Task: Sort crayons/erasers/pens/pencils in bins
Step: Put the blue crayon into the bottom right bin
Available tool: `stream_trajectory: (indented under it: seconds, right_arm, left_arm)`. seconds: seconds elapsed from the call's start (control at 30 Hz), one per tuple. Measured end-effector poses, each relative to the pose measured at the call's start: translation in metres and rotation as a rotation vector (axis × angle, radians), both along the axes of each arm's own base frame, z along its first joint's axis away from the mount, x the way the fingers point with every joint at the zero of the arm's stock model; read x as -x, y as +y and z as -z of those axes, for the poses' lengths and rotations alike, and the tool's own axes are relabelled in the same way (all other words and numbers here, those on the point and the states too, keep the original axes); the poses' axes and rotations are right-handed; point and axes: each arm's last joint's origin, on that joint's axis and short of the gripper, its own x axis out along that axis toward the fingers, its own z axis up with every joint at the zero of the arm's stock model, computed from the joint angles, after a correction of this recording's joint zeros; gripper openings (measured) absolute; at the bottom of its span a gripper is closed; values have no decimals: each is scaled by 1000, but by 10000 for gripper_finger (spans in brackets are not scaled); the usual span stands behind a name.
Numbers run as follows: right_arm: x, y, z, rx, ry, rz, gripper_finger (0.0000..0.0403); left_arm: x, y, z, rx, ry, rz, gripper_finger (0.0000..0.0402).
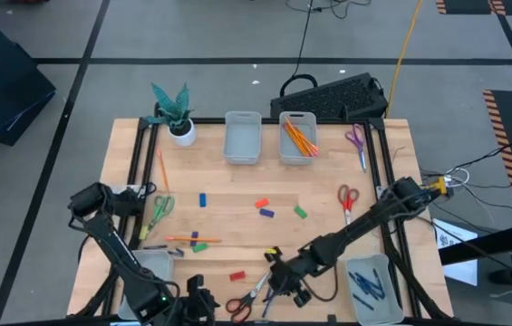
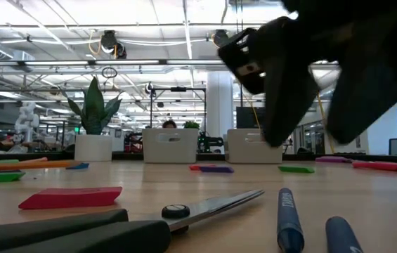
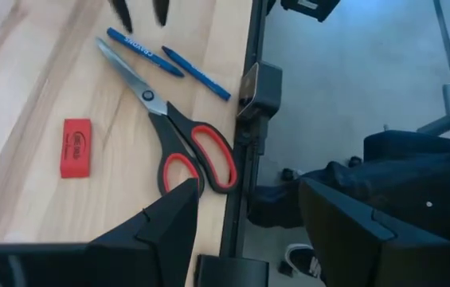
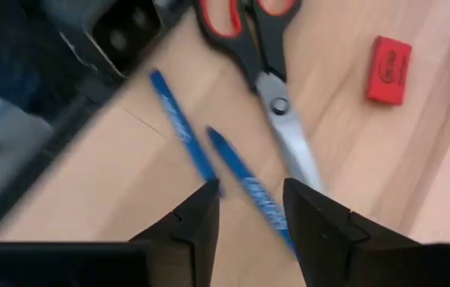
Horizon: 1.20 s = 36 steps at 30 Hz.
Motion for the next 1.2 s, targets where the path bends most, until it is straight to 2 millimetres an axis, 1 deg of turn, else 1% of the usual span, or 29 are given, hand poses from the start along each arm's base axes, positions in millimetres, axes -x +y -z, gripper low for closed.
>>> stream_trajectory:
  seconds: [0.17, 0.33, 0.53, 0.63, 0.83, 0.93, 1.1, 1.2]
  right_arm:
    - [-5, -4, 11, 44, -8, -76, 112]
    - [-4, -4, 15, 62, -65, -137, 96]
    - [-2, -13, 26, 55, -125, -141, 88]
    - [2, -20, 34, 67, -101, -135, 88]
    - [8, -29, 44, 77, -100, -135, 88]
    - [9, -30, 46, 80, -95, -135, 85]
    - [11, -31, 47, 86, -79, -140, 59]
    - [11, -31, 47, 86, -76, -143, 38]
  left_arm:
    - [-2, 3, 0, -25, -14, -11, 218]
    - [-8, 7, 0, -39, -15, -16, 218]
    - [-16, 14, 0, -61, -19, -22, 218]
    - [-19, 17, 0, -61, -18, -32, 218]
    - [-25, 23, 0, -87, -15, -29, 218]
    - [-28, 26, 1, -97, -11, -30, 218]
    - [-32, 31, 1, -125, -8, -24, 218]
    - [-32, 35, -1, -177, -18, -7, 218]
